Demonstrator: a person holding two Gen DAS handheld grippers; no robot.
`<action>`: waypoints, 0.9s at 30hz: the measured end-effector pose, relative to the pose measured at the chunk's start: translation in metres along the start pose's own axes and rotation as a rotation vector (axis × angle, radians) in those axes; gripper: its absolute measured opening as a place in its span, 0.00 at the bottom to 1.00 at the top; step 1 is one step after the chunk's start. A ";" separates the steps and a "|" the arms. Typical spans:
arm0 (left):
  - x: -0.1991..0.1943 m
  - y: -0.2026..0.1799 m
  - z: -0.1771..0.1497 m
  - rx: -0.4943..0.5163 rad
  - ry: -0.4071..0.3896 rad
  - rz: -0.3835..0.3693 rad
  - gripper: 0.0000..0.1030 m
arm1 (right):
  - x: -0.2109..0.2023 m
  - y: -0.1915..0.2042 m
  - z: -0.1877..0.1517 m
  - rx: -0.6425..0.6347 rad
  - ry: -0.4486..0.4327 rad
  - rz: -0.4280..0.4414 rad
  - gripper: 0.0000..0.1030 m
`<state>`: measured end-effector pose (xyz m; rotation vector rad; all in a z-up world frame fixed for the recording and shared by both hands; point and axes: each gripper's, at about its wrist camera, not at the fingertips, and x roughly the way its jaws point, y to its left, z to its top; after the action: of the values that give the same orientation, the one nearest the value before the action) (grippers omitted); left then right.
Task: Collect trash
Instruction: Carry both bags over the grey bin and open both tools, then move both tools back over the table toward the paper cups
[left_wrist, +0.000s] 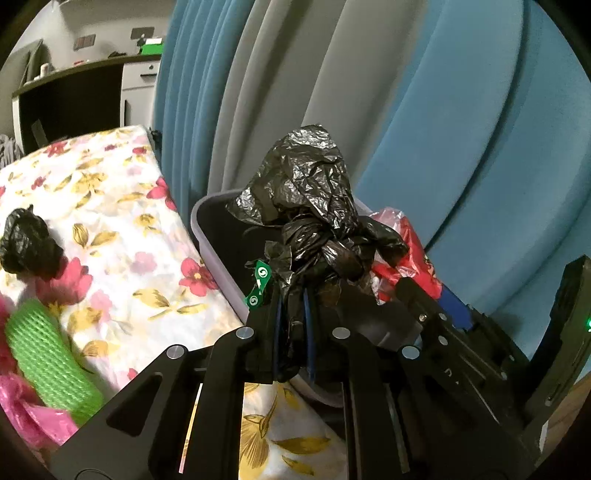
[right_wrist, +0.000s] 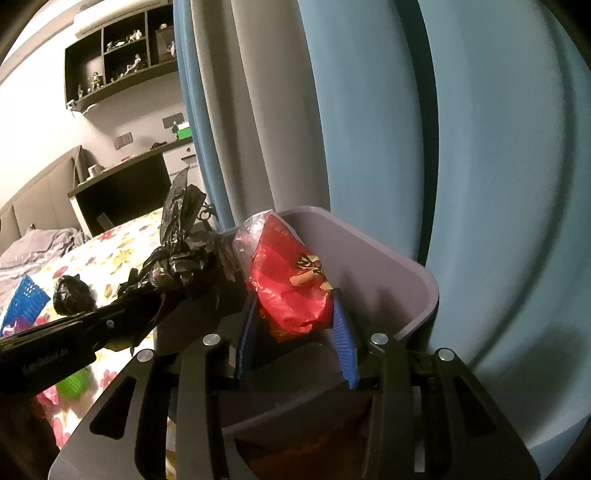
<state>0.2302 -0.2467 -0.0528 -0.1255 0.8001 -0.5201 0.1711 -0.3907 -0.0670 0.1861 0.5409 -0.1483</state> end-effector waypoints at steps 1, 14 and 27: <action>0.002 0.000 -0.001 -0.003 0.005 -0.001 0.10 | 0.001 -0.001 0.000 -0.001 0.002 0.000 0.39; -0.032 0.005 -0.005 -0.012 -0.111 0.163 0.85 | -0.015 -0.020 -0.005 0.014 -0.019 -0.038 0.57; -0.078 0.018 -0.032 -0.035 -0.143 0.269 0.86 | -0.053 -0.002 -0.008 -0.027 -0.091 -0.043 0.80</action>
<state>0.1689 -0.1902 -0.0294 -0.0844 0.6740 -0.2401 0.1222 -0.3865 -0.0462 0.1402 0.4564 -0.1903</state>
